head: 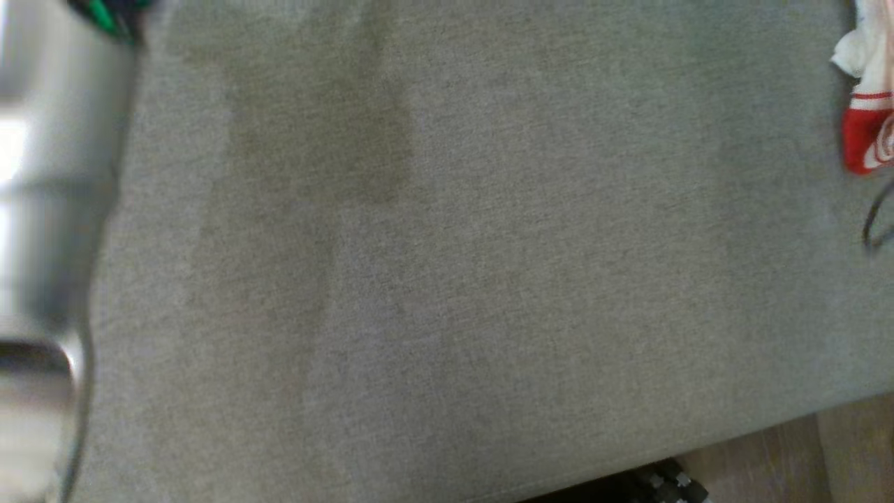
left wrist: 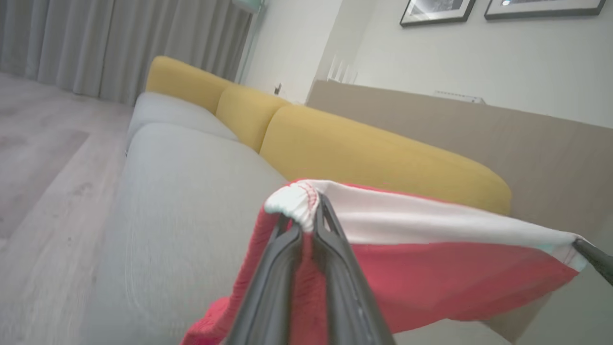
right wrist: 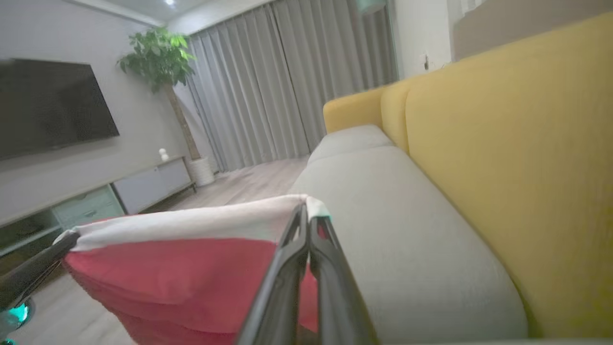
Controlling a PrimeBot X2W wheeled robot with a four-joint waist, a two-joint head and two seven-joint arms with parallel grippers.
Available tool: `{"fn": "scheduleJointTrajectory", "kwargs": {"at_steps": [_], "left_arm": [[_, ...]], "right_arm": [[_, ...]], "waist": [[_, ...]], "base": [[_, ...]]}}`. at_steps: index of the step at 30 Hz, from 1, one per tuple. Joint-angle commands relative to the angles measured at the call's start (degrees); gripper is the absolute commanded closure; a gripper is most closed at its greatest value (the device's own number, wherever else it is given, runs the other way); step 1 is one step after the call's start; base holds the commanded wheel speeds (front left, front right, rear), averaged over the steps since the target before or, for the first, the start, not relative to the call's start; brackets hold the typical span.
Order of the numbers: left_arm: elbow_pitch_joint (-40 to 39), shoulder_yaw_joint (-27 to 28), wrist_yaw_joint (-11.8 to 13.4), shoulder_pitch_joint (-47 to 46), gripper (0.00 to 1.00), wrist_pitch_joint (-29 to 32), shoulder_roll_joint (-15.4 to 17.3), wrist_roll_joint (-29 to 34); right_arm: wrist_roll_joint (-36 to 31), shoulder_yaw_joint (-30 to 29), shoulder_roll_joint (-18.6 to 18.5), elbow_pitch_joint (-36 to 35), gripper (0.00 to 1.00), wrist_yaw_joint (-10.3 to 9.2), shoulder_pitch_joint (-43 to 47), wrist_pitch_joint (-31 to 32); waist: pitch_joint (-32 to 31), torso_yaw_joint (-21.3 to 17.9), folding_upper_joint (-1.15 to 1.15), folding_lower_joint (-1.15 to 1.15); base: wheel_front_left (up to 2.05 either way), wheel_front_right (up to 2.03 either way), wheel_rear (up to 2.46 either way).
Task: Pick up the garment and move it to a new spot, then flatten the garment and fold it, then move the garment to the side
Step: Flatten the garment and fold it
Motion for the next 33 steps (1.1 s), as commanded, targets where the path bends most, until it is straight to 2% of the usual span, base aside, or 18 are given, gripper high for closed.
{"fn": "scheduleJointTrajectory", "kwargs": {"at_steps": [1,7,8,12,15,16,18,20,23,27,30,33], "left_arm": [[-2.22,0.42,-0.4,2.92,1.0,-0.59,2.62,-0.71],[-9.22,-2.82,-0.77,24.07,1.0,-4.27,6.17,-3.96],[-9.22,-2.82,-0.77,24.07,1.0,-4.27,6.17,-3.96],[-17.83,-4.27,0.12,39.75,1.0,-7.12,8.34,-5.41],[-25.89,-5.44,2.68,52.65,1.0,-8.0,10.08,-6.85],[-31.83,-6.02,5.46,61.07,1.0,-8.51,11.48,-7.35],[-37.81,-6.65,8.12,69.03,1.0,-8.9,12.65,-8.09],[-43.68,-7.14,10.19,75.72,1.0,-9.24,13.56,-9.02],[-49.93,-7.64,11.63,80.61,1.0,-9.08,14.96,-9.66],[-54.33,-5.44,12.87,79.59,1.0,-8.53,15.35,-11.11],[-55.35,-3.4,13.62,75.92,1.0,-7.64,14.23,-12.79],[-53.35,-2.46,14.89,71.1,1.0,-5.21,12.7,-14.43]], "right_arm": [[1.16,1.03,-1.37,-2.33,1.0,-0.04,3.73,-0.69],[3.53,7.53,-8.6,-6.4,1.0,-0.04,21.53,-2.66],[3.53,7.53,-8.6,-6.4,1.0,-0.04,21.53,-2.66],[4.18,8.63,-13.02,-11.2,1.0,-0.04,34.12,-3.54],[4.26,8.03,-15.62,-16.03,1.0,-0.04,44.62,-2.82],[3.44,7.04,-17.22,-19.53,1.0,-0.04,51.44,-1.74],[2.64,5.67,-18.03,-23.09,1.0,-0.04,58.03,-0.4],[2.39,3.67,-18.39,-26.8,1.0,-0.04,63.74,0.85],[2.77,-1.09,-17.51,-31.24,1.0,-0.04,69.7,2.11],[1.63,-5.26,-16.67,-35.81,1.0,-0.04,68.29,5.36],[2.4,-5.56,-15.73,-36.41,1.0,-0.04,60.72,8.85],[4.49,-3.95,-14.59,-33.15,1.0,-0.04,51.42,12.8]], "waist": [[-1.94,0.01,0.0,0.02],[-8.58,0.55,0.0,0.02],[-8.58,0.55,0.0,0.02],[-13.73,1.22,0.0,0.02],[-17.49,1.43,0.0,0.02],[-19.1,1.3,0.0,0.02],[-20.19,1.34,0.0,0.02],[-20.32,1.63,0.0,0.02],[-19.87,2.95,0.0,0.02],[-18.41,4.4,0.0,0.02],[-16.76,5.69,0.0,0.02],[-14.94,8.08,0.0,0.02]], "base": [[0.0,0.0,0.0],[0.0,0.0,0.0],[0.0,0.0,0.0],[0.0,0.0,0.0],[0.0,0.0,0.0],[0.0,0.0,0.0],[0.0,0.0,0.0],[0.0,0.0,0.0],[0.0,0.0,0.0],[0.0,0.0,0.0],[0.0,0.0,0.0],[0.0,0.0,0.0]]}}
